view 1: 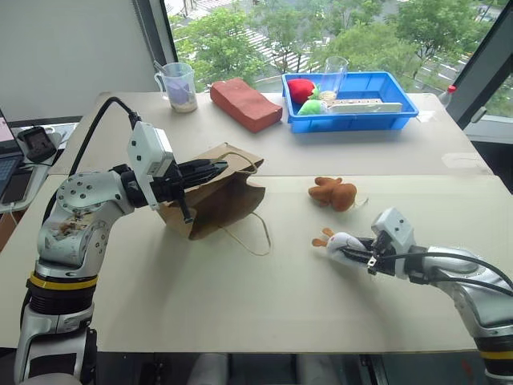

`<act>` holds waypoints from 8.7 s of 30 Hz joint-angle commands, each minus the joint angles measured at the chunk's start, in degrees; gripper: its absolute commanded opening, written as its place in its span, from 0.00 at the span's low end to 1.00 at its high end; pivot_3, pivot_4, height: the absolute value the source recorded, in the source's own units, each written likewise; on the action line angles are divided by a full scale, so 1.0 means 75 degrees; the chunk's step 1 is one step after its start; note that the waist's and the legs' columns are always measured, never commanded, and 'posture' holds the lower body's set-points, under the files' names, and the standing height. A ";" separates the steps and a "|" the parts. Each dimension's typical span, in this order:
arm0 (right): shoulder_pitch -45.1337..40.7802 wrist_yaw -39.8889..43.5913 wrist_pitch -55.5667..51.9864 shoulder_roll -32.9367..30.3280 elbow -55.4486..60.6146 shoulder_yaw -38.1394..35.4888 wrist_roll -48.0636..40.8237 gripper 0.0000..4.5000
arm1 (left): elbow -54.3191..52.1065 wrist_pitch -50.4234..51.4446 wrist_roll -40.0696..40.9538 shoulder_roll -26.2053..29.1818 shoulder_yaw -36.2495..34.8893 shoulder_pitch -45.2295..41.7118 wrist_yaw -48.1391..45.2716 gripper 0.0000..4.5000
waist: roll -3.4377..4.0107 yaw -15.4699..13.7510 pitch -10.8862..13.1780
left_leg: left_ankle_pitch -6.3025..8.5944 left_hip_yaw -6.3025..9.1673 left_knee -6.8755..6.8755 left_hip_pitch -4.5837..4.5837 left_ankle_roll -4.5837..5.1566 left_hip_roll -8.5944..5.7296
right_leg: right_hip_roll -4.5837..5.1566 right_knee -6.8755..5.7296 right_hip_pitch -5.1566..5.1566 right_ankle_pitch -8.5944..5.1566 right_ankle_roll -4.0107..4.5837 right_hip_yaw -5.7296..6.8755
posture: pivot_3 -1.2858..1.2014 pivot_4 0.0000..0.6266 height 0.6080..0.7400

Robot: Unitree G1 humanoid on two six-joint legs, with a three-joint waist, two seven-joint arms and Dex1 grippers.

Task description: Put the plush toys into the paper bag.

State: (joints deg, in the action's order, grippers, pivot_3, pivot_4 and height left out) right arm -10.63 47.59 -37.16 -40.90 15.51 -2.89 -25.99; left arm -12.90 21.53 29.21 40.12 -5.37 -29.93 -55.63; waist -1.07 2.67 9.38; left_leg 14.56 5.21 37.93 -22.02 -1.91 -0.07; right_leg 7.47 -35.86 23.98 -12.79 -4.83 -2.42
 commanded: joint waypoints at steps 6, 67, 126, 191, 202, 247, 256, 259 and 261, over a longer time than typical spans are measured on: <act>-0.2120 -0.1007 -0.1027 0.1592 0.0842 0.1244 -0.0257 0.08 | -0.0149 -0.0052 0.0017 -0.0119 -0.0003 -0.0256 0.0150 0.00 | 0.0000 -0.0061 0.0000 | -0.0001 0.0018 0.0000 -0.0005 -0.0002 -0.0001 | -0.0002 -0.0011 0.0007 0.0000 0.0000 0.0010 | 0.52 0.24 1.00; -0.4247 -0.0607 0.4107 0.1216 -0.6617 0.0930 0.2990 0.37 | -0.1025 0.0838 0.0925 0.0437 -0.0228 -0.0080 -0.0189 0.00 | -0.0002 0.0179 0.0001 | -0.0007 0.0014 -0.0010 -0.0017 -0.0013 -0.0001 | -0.0003 -0.0017 0.0012 0.0001 0.0001 0.0005 | 0.52 0.24 1.00; -0.2963 0.0732 0.0534 0.2153 -0.1101 0.1909 0.1054 0.99 | -0.0629 0.0648 0.0791 0.0167 -0.0023 -0.0437 -0.0369 0.00 | 0.0001 0.0109 0.0003 | -0.0007 0.0039 -0.0008 -0.0026 -0.0014 -0.0004 | -0.0003 -0.0035 0.0021 0.0001 0.0000 0.0019 | 0.52 0.24 1.00; -0.4072 -0.2827 -0.1109 0.2684 0.1158 0.1781 0.1814 0.14 | 0.5676 -0.1614 -0.1216 -0.2091 0.0898 -0.3927 -0.2915 0.13 | 0.0001 0.0189 0.0002 | -0.0006 0.0059 0.0000 -0.0042 -0.0006 -0.0012 | -0.0003 -0.0035 0.0028 0.0001 -0.0001 0.0036 | 0.52 0.24 1.00; -0.4600 -0.0625 -0.1443 0.0750 0.1249 0.1095 0.0556 0.97 | 0.0200 0.1426 0.0176 -0.0797 -0.0081 -0.0874 -0.1174 1.00 | 0.0002 0.0178 0.0003 | 0.0001 0.0061 0.0000 -0.0036 0.0006 -0.0009 | -0.0003 -0.0040 0.0028 0.0001 -0.0001 0.0030 | 0.52 0.24 1.00; -0.5017 -0.0050 -0.0680 0.0693 0.0060 0.1606 0.1178 0.99 | -0.2398 0.3408 0.0383 -0.2421 0.1694 0.1606 0.3615 1.00 | 0.0001 -0.0069 0.0004 | -0.0002 0.0049 0.0002 -0.0030 0.0000 -0.0011 | -0.0003 -0.0013 0.0017 0.0001 0.0001 0.0022 | 0.52 0.24 1.00; -0.5126 -0.0031 -0.0706 0.0673 -0.0025 0.1554 0.1220 1.00 | -0.1354 0.1836 -0.0915 -0.3117 0.2255 0.1543 0.4023 0.88 | 0.0001 -0.0075 0.0003 | -0.0003 0.0047 0.0002 -0.0032 -0.0002 -0.0012 | -0.0003 -0.0004 0.0019 0.0001 0.0002 0.0021 | 0.52 0.24 1.00; -0.5155 -0.0021 -0.0709 0.0657 -0.0050 0.1538 0.1218 1.00 | -0.1262 0.1720 -0.0870 -0.3229 0.2161 0.1497 0.3884 0.60 | 0.0001 -0.0075 0.0003 | -0.0003 0.0047 0.0002 -0.0033 -0.0002 -0.0012 | -0.0003 -0.0004 0.0019 0.0001 0.0002 0.0021 | 0.52 0.24 1.00; -0.5174 -0.0019 -0.0688 0.0653 -0.0086 0.1536 0.1231 1.00 | -0.1242 0.1702 -0.0878 -0.3168 0.2148 0.1483 0.3756 0.39 | 0.0001 -0.0067 0.0003 | -0.0003 0.0047 0.0002 -0.0032 -0.0001 -0.0011 | -0.0003 -0.0004 0.0021 0.0001 0.0002 0.0021 | 0.52 0.24 1.00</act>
State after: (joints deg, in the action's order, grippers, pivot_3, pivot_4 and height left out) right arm -48.00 47.40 -43.43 -35.46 14.02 10.16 -16.87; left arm -21.49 35.68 22.44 16.10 11.78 -17.94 -26.52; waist -1.06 2.17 9.41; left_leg 14.54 5.56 37.95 -22.25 -1.92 -0.15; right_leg 7.45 -35.89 24.14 -12.78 -4.82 -2.27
